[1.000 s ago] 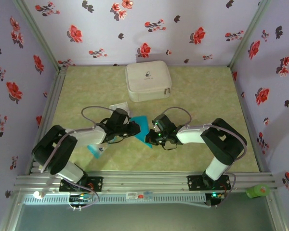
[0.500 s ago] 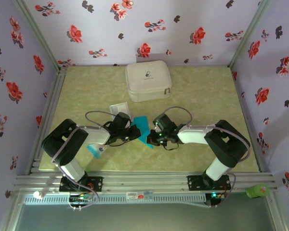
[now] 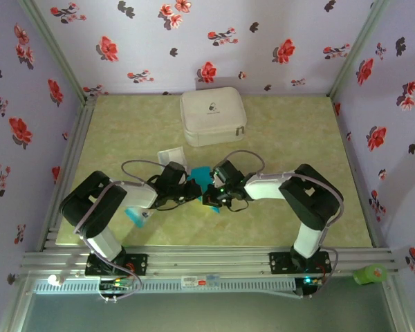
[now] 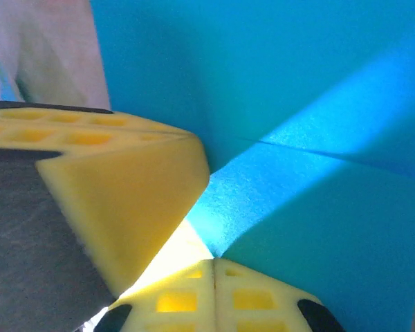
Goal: Fold a paper plane with a square sheet of paper (pick it up from the middle)
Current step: Third fold the triangle at the center of the table.
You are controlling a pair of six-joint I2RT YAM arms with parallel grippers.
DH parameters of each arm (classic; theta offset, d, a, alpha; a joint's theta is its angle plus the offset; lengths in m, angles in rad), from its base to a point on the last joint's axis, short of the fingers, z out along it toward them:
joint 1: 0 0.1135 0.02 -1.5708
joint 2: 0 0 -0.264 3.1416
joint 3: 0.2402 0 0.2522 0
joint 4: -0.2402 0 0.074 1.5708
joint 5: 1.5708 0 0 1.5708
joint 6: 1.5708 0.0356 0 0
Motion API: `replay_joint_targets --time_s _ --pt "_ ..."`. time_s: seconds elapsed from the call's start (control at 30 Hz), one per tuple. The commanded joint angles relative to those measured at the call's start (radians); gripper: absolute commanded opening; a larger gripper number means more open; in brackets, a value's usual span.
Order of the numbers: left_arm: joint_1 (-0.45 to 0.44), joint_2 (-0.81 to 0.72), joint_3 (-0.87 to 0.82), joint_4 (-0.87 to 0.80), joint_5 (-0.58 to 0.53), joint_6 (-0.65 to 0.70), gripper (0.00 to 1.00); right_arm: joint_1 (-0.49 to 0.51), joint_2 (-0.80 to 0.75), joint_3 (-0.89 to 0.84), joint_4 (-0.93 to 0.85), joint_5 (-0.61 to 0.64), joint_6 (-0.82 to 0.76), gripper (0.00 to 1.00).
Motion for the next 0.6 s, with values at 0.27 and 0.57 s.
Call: replay_joint_targets --time_s 0.27,0.57 --pt "0.005 0.03 -0.025 -0.074 -0.023 0.019 0.04 0.0 -0.062 -0.159 0.073 0.018 0.033 0.06" --pt "0.005 0.037 -0.032 -0.075 -0.033 0.014 0.03 -0.011 -0.156 -0.246 0.031 0.025 -0.005 0.07"
